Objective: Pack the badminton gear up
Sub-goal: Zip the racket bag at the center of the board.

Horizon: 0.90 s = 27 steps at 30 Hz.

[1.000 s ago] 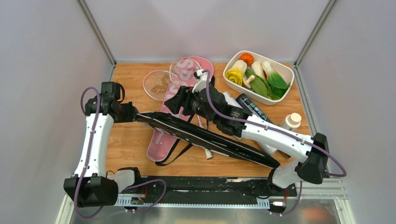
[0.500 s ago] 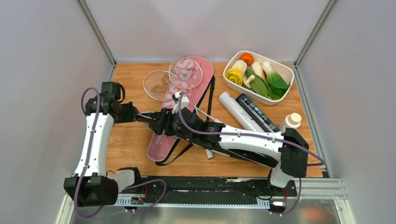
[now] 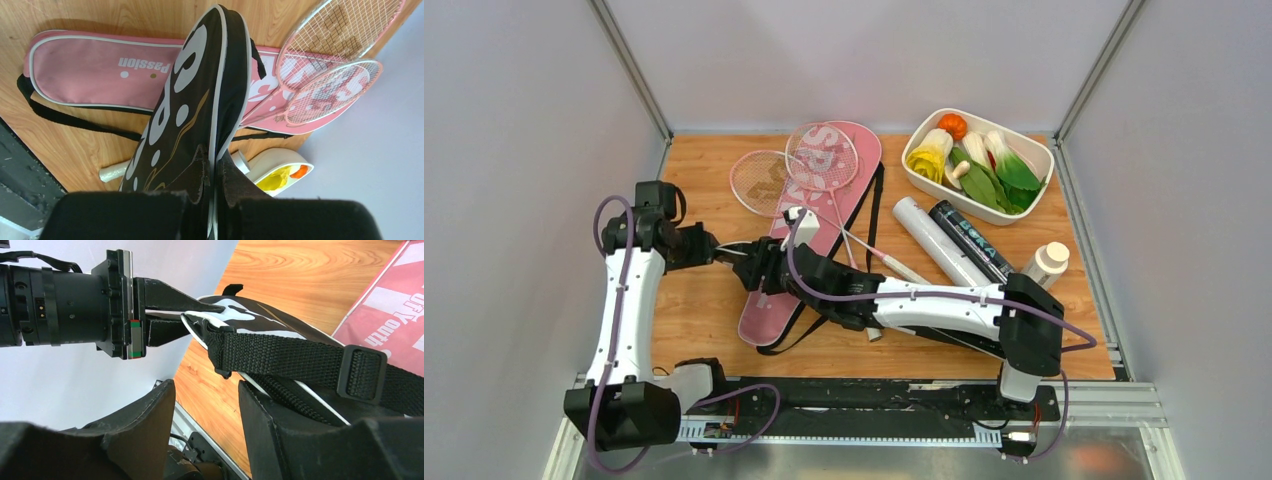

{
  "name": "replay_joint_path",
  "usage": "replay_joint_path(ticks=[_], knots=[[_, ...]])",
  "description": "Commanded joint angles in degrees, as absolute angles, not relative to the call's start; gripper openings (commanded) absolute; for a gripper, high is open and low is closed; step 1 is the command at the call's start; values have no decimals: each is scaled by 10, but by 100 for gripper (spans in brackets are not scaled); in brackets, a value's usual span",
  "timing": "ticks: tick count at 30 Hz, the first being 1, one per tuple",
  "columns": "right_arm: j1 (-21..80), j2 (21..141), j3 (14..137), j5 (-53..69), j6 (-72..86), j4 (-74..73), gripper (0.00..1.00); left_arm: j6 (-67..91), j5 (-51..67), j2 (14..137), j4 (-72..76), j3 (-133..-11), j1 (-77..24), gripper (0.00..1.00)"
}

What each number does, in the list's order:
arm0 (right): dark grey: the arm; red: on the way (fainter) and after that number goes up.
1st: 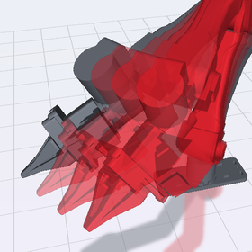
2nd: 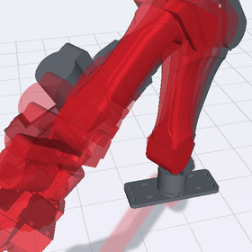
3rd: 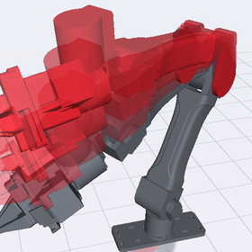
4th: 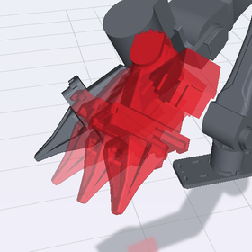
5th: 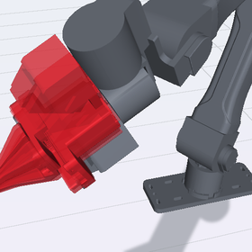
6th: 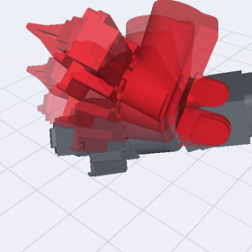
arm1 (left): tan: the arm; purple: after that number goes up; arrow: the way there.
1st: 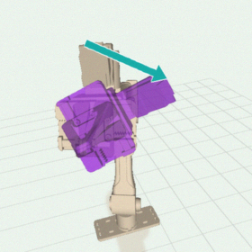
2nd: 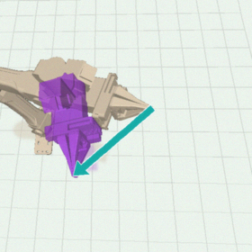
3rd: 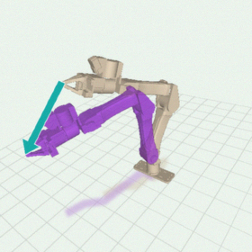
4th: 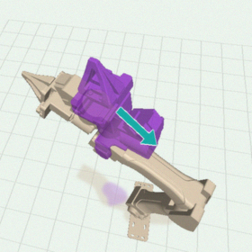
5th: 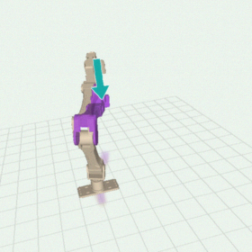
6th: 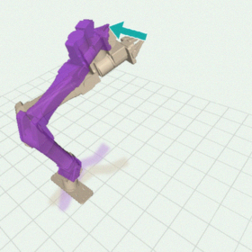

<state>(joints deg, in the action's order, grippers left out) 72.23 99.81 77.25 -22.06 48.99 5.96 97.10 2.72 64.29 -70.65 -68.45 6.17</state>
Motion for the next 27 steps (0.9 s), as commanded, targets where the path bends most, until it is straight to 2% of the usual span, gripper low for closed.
replay_joint_path(ticks=[1, 16, 27], knots=[[727, 1011, 795, -279, 447, 121, 55, 1003, 94, 616, -734, -657, 84, 0], [726, 1057, 832, -344, 423, 118, 54, 995, 126, 605, -741, -664, 88, 0], [722, 1057, 826, -422, 427, 125, 45, 993, 124, 601, -745, -664, 88, 0]])
